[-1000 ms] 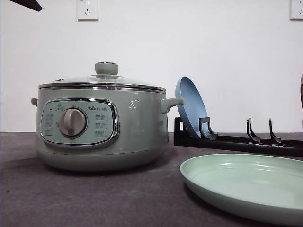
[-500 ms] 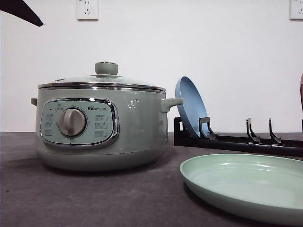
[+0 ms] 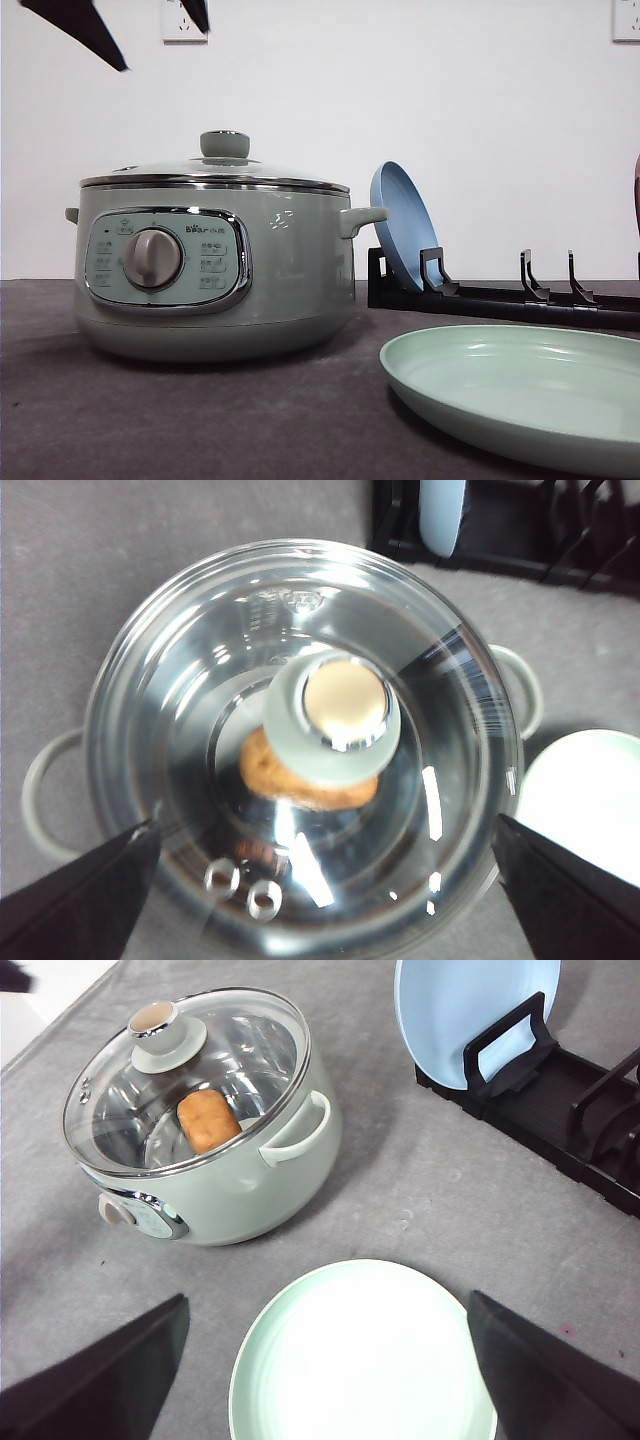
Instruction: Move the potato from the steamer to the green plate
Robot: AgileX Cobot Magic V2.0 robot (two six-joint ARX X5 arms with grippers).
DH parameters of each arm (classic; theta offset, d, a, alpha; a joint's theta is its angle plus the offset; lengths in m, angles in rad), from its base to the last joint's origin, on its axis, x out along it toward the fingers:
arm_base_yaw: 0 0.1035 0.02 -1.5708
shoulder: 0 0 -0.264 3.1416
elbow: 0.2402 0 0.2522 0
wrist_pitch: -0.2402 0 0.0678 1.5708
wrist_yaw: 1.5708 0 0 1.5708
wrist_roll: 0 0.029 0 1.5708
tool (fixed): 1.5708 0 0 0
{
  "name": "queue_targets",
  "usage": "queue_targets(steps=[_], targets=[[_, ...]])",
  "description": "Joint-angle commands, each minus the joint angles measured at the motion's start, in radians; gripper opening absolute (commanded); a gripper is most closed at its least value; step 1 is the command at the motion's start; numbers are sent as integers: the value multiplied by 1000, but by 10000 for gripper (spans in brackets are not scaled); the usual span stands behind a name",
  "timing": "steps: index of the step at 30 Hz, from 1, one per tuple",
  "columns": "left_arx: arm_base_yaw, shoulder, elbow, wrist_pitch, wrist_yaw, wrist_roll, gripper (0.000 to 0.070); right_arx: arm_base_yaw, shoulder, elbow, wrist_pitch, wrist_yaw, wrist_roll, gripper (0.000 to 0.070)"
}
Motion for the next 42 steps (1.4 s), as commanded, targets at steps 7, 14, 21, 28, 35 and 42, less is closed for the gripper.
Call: queue_targets(steps=[7,14,21,28,35,42], targets=[[-56,162,145,11,-15,32,668,3,3,11,10,-3,11,561],[-73,237,159,12,-63,59,664,3,3,11,8,-3,13,561],[-73,277,159,11,-63,71,656,3,3,11,8,-3,13,561],[-73,307,159,8,-63,85,628,3,3,11,8,-2,13,561],[-73,315,159,8,-65,85,518,3,3,11,8,1,12,561],[-77,315,159,7,-98,84,509,3,3,11,8,1,12,561]])
